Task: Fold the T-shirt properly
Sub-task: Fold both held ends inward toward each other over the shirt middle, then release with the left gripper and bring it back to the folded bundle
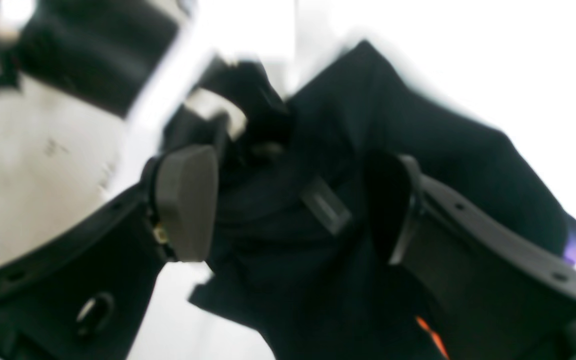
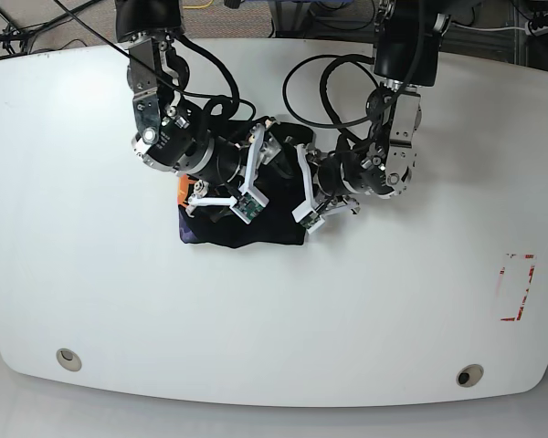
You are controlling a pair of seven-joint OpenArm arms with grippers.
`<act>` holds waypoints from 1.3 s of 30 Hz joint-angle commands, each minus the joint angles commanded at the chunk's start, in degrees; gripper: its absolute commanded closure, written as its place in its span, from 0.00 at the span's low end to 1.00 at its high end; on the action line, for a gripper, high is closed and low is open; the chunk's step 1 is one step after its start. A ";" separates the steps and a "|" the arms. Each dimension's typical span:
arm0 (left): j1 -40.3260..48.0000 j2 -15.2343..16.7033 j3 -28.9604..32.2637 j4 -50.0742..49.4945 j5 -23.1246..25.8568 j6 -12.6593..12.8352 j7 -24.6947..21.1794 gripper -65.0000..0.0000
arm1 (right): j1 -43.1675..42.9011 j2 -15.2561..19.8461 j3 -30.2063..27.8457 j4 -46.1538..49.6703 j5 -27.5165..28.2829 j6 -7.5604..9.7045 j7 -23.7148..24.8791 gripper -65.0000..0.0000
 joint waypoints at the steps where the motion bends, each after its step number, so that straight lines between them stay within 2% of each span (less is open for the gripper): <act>1: -0.26 -0.35 0.00 0.18 -1.14 0.00 0.00 0.69 | -0.09 0.09 0.00 0.44 0.00 0.00 0.00 0.33; 7: -0.53 -1.49 -3.34 2.02 -9.93 0.00 0.00 0.68 | -0.18 0.35 0.18 1.93 0.00 0.35 0.00 0.33; 20: 0.00 -2.11 -17.14 8.62 -28.22 0.00 0.18 0.68 | -1.32 0.26 3.60 1.93 0.00 0.44 0.09 0.33; 24: 0.97 -7.21 -17.67 11.69 -36.57 0.00 0.26 0.68 | -1.49 0.00 4.40 1.85 0.00 0.44 0.09 0.33; 27: 1.23 -11.34 -17.93 13.80 -40.70 0.00 0.26 0.68 | -1.49 0.00 4.57 1.85 0.00 0.44 0.09 0.33; 30: 1.67 -18.02 -22.24 15.21 -44.66 0.00 0.26 0.69 | -1.58 0.26 4.66 1.85 -0.35 0.44 0.18 0.33; 32: 1.76 -20.92 -26.55 15.12 -45.45 0.09 0.26 0.69 | -1.58 0.35 4.92 1.85 -0.35 0.26 0.35 0.33; 36: 1.93 -24.00 -36.66 14.33 -45.19 0.35 0.09 0.69 | -1.85 0.26 7.82 1.41 -0.26 0.18 0.44 0.33; 39: 1.67 -26.20 -42.55 13.27 -41.23 0.35 0.09 0.69 | -1.32 0.09 8.09 0.18 0.00 0.26 0.44 0.33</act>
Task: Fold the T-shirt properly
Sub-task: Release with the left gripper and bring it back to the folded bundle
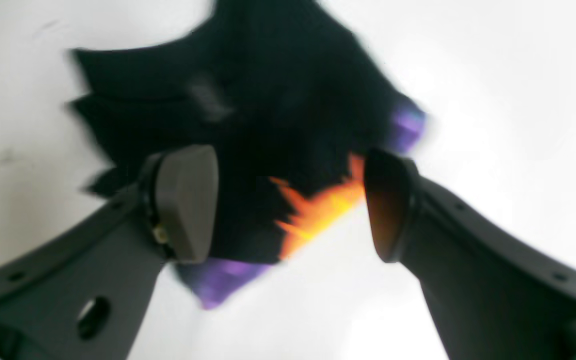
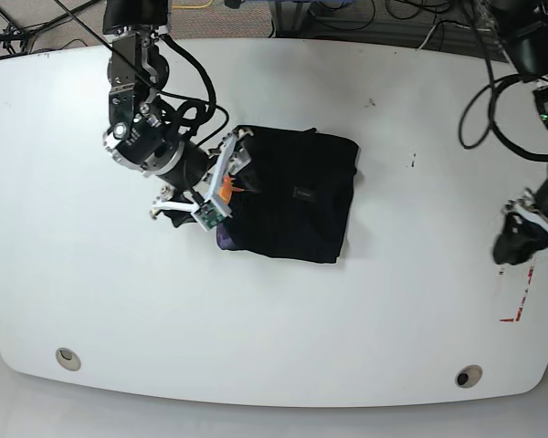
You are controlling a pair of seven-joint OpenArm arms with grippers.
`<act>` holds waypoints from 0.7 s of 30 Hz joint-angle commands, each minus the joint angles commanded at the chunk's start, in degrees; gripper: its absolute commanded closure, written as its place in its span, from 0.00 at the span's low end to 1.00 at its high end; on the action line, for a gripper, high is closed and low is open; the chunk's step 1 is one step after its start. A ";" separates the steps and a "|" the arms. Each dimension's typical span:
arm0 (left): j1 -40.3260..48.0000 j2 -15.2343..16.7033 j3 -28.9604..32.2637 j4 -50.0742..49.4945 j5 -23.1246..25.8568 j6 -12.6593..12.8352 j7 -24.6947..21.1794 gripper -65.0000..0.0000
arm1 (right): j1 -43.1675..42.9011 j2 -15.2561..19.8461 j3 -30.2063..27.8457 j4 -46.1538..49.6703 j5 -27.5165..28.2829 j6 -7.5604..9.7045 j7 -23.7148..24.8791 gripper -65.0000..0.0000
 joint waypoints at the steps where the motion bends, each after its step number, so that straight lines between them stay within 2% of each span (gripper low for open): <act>1: -0.18 -0.62 -0.79 -0.18 2.11 0.00 0.00 0.69 | 0.62 0.00 -0.53 -0.35 -0.09 0.00 0.00 0.33; 4: -0.26 -1.85 -1.49 -0.09 7.03 0.00 0.00 0.69 | 1.32 -0.18 -1.67 -1.14 -0.35 -0.09 0.09 0.36; 7: 0.00 -2.20 -1.32 2.37 10.55 -0.26 0.00 0.69 | 2.11 -0.18 -2.90 -2.99 -0.35 -0.18 1.58 0.49; 11: 0.79 -1.58 2.37 7.82 10.73 -0.26 0.09 0.69 | 3.52 -0.18 -2.29 -5.98 -0.44 -0.26 3.52 0.68; 14: 2.64 1.05 7.82 12.31 10.73 -0.26 0.09 0.69 | 5.63 -0.09 -0.18 -8.70 -0.44 -0.26 3.69 0.81; 16: 2.90 2.81 10.64 14.95 10.90 -0.09 0.09 0.69 | 6.95 0.09 0.88 -10.11 -0.44 -0.09 3.69 0.86; 21: 4.66 10.73 20.48 19.08 12.75 0.00 0.09 0.72 | 11.78 0.35 1.67 -14.86 -0.44 0.18 3.78 0.86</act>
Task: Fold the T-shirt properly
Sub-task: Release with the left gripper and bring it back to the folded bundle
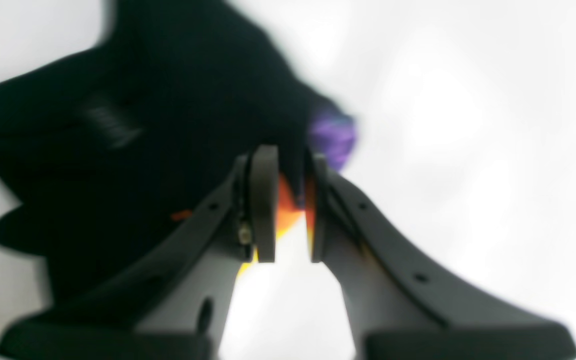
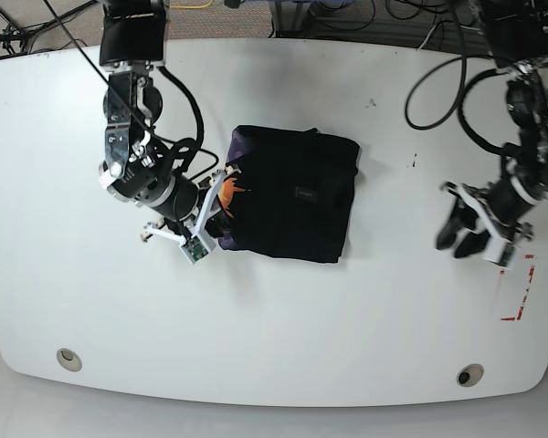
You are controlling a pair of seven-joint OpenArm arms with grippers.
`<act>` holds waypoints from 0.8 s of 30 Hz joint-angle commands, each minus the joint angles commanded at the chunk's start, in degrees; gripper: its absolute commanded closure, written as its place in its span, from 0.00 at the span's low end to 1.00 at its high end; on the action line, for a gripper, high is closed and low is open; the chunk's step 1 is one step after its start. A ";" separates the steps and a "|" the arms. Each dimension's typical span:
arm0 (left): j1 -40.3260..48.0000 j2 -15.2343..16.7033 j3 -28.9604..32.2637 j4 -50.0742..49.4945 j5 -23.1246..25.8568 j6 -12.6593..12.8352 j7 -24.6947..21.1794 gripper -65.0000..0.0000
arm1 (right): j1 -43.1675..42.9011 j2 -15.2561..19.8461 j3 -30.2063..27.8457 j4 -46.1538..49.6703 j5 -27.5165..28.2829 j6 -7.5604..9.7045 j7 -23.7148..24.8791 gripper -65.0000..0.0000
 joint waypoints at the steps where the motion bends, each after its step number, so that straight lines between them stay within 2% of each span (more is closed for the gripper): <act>1: 0.26 1.23 2.20 0.18 1.32 0.00 0.00 0.74 | 0.97 0.09 0.00 -1.23 0.00 0.00 0.09 0.87; 5: 0.44 5.98 9.32 -0.09 6.86 0.00 0.00 0.81 | 3.16 0.79 -0.26 -3.78 0.00 0.00 1.67 0.87; 7: 0.88 8.35 11.96 -0.53 10.37 0.00 0.00 0.81 | 3.52 0.79 -0.26 -5.36 0.00 0.00 2.99 0.87; 13: 3.25 13.98 14.77 -1.93 18.37 -0.09 0.00 0.81 | 4.31 0.79 -0.26 -11.25 0.00 0.00 8.00 0.87; 19: 3.96 15.21 14.86 -5.19 22.33 -0.26 -0.09 0.81 | 4.13 0.97 -0.35 -18.20 0.00 0.00 14.24 0.87; 24: 3.60 14.77 14.68 -9.49 22.59 -0.26 -0.18 0.81 | 4.04 1.05 -0.35 -24.53 0.00 0.09 19.16 0.87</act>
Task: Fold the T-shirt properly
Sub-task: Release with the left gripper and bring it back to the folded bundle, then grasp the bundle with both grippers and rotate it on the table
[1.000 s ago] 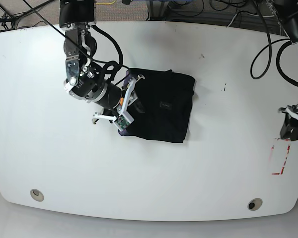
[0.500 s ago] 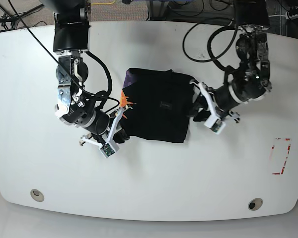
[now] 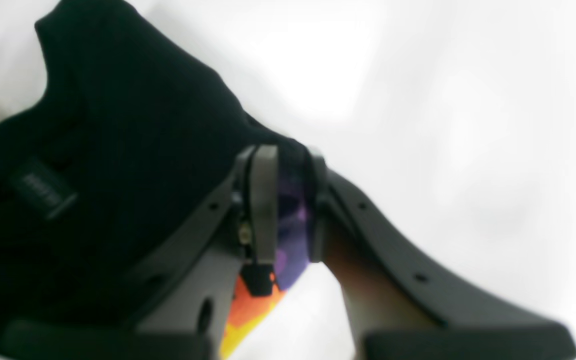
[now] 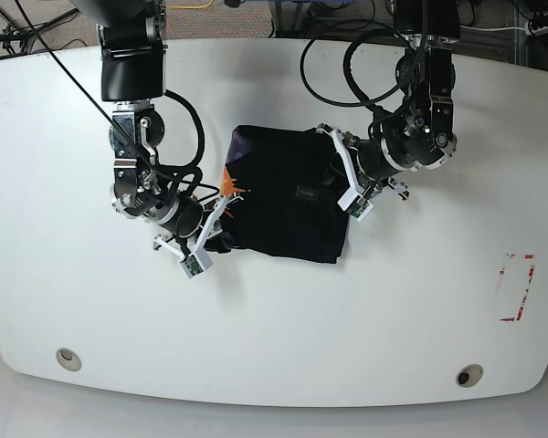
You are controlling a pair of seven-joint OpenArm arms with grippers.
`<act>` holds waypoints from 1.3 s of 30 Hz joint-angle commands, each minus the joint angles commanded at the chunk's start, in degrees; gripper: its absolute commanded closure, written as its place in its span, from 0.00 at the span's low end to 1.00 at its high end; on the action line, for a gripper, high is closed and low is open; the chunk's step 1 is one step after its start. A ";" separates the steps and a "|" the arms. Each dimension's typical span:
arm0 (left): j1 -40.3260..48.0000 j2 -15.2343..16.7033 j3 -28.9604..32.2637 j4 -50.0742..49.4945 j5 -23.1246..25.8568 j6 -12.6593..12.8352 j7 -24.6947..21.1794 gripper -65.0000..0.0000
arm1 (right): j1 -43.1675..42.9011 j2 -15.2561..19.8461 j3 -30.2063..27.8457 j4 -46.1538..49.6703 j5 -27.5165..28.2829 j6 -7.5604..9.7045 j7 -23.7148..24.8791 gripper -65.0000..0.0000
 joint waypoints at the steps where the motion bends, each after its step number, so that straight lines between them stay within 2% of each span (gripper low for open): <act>1: -0.18 -0.09 -0.09 -1.49 0.00 0.00 0.00 0.81 | 0.00 0.00 0.00 -1.85 0.00 0.00 1.58 0.87; 3: -0.70 -0.97 -0.18 -2.55 0.00 0.00 -0.09 0.81 | -0.18 0.00 0.00 -3.60 0.00 0.00 3.43 0.87; 4: -1.58 -2.64 0.09 -3.52 -0.18 0.00 -0.09 0.81 | -0.44 0.00 0.00 -4.92 0.00 0.00 5.01 0.87; 9: -3.08 -4.75 0.18 -6.33 -0.26 -0.09 -0.09 0.81 | -2.81 0.70 0.09 -6.33 0.00 -0.09 7.74 0.87; 14: -5.19 -6.07 0.18 -10.20 0.09 -0.09 -1.32 0.81 | -5.19 1.58 0.26 -6.15 0.00 -0.09 8.09 0.88; 20: -8.26 -9.41 3.43 -17.67 -0.18 -0.09 -7.56 0.81 | -9.14 2.55 0.44 -3.16 0.00 -0.44 8.18 0.88; 28: -14.07 -10.11 7.91 -22.77 -0.26 -0.18 -8.18 0.81 | -17.14 2.55 0.44 5.27 0.09 -0.70 8.00 0.88; 30: -15.82 -10.11 8.97 -23.91 -0.26 -0.18 -8.26 0.81 | -18.99 2.46 0.44 6.77 0.09 -1.67 8.00 0.88; 34: -19.60 -10.11 11.25 -26.29 -0.26 -0.18 -10.02 0.81 | -22.33 1.93 0.26 9.67 0.26 -5.10 8.00 0.88; 36: -21.36 -10.11 12.22 -27.43 -0.26 -0.18 -11.60 0.81 | -23.91 0.88 0.26 11.16 0.09 -5.89 8.00 0.88; 39: -23.21 -10.11 13.45 -29.01 -0.26 -0.18 -12.84 0.81 | -25.41 -0.09 0.18 12.57 0.09 -6.15 8.00 0.88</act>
